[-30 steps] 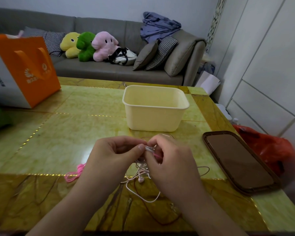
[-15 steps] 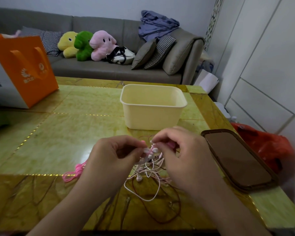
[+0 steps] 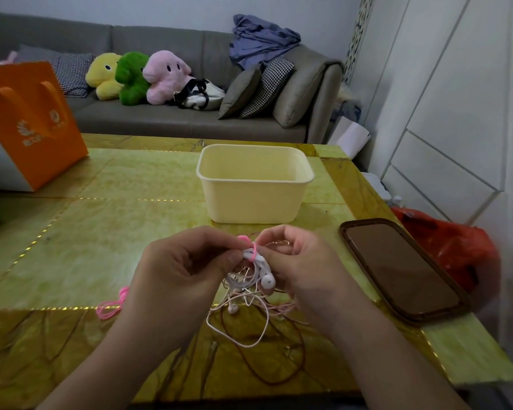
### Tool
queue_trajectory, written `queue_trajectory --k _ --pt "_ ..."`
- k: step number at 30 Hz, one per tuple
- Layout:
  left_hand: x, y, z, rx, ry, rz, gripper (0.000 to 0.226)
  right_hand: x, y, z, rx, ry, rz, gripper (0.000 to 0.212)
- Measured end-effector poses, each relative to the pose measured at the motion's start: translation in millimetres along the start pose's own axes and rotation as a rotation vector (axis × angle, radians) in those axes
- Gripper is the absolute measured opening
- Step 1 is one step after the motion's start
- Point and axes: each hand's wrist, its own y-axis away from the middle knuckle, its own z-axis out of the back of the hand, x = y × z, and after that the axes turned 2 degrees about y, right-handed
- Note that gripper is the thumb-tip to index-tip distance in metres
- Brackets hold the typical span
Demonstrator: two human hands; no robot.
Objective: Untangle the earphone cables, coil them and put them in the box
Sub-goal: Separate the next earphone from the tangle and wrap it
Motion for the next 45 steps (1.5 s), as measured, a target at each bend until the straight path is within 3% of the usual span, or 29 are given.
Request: queue_trajectory --k 7,11,15,23,26,28,29,32,34,38,41,43,45 --pt "-4 2 0 -0.025 -0.045 -0.044 0.027 0 2 -1 0.1 -0.043 -0.001 0.032" --pt "-4 2 0 0.001 0.02 -0.015 0.024 -3 0 2 0.117 0.019 -0.017 0.023" --pt "-7 1 -1 -0.006 0.036 -0.023 0.023 -3 0 0 0.084 0.059 -0.017 0.041" --pt "-1 2 -1 -0.029 -0.107 -0.039 0.025 -4 2 0 0.075 -0.001 -0.021 0.003" --pt "-2 3 0 -0.033 -0.23 -0.069 0.024 -3 0 2 0.086 -0.017 -0.025 0.027" --pt "-2 3 0 -0.047 -0.269 -0.068 0.023 -2 -1 3 0.12 -0.057 -0.022 0.02" --pt "-2 3 0 -0.058 -0.271 -0.063 0.022 -2 -1 3 0.15 -0.067 -0.006 0.014" --pt "-2 2 1 -0.079 -0.271 -0.064 0.02 -5 3 1 0.208 0.009 0.075 0.03" --pt "0 2 1 -0.086 -0.275 -0.066 0.02 -8 4 -2 0.152 0.119 0.123 0.032" --pt "3 2 0 -0.082 -0.191 -0.009 0.019 -9 5 -6 0.044 0.235 0.162 0.013" --pt "5 -1 0 -0.103 -0.08 0.053 0.019 -10 8 -11 -0.029 0.256 0.225 0.023" --pt "5 -3 0 -0.121 -0.022 0.089 0.018 -13 9 -12 -0.094 0.374 0.382 0.032" --pt "4 -4 1 -0.125 0.024 0.127 0.015 -15 11 -11 -0.143 0.613 0.626 0.028"
